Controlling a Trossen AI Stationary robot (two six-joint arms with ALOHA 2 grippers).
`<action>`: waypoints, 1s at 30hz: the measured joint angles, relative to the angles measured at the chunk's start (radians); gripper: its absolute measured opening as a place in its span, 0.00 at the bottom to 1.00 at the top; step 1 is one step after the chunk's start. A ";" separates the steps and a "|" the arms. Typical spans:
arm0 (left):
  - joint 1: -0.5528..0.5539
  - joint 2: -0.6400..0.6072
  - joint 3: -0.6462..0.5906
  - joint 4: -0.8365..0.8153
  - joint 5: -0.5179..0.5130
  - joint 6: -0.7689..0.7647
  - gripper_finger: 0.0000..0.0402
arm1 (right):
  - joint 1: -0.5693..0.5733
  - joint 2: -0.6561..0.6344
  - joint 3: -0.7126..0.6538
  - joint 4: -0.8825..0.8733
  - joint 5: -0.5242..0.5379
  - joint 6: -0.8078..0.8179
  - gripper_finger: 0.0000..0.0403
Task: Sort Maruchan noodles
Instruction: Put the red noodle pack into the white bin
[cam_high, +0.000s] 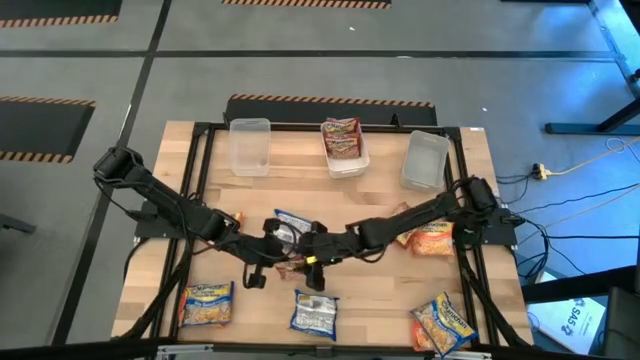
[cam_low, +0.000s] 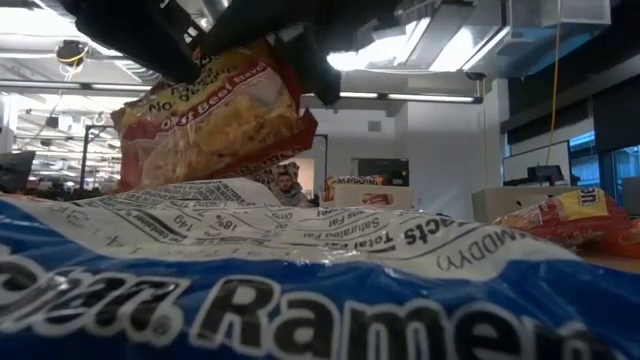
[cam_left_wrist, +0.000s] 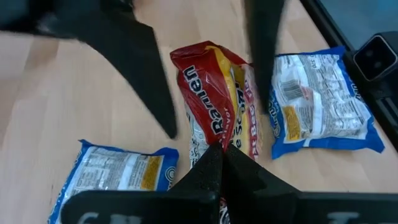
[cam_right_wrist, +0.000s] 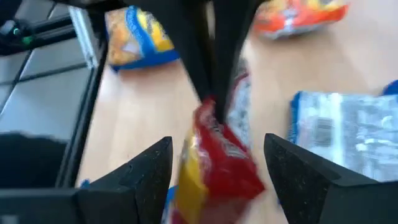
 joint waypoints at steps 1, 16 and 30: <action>0.000 0.000 0.000 0.001 -0.003 0.000 0.00 | 0.000 0.003 0.013 -0.016 -0.016 0.012 0.59; 0.000 0.000 0.000 0.005 -0.007 0.006 0.00 | -0.005 0.019 0.025 -0.043 0.050 0.034 0.24; 0.000 -0.068 0.025 -0.060 -0.002 -0.001 0.13 | 0.004 -0.003 0.025 -0.061 0.050 -0.047 0.16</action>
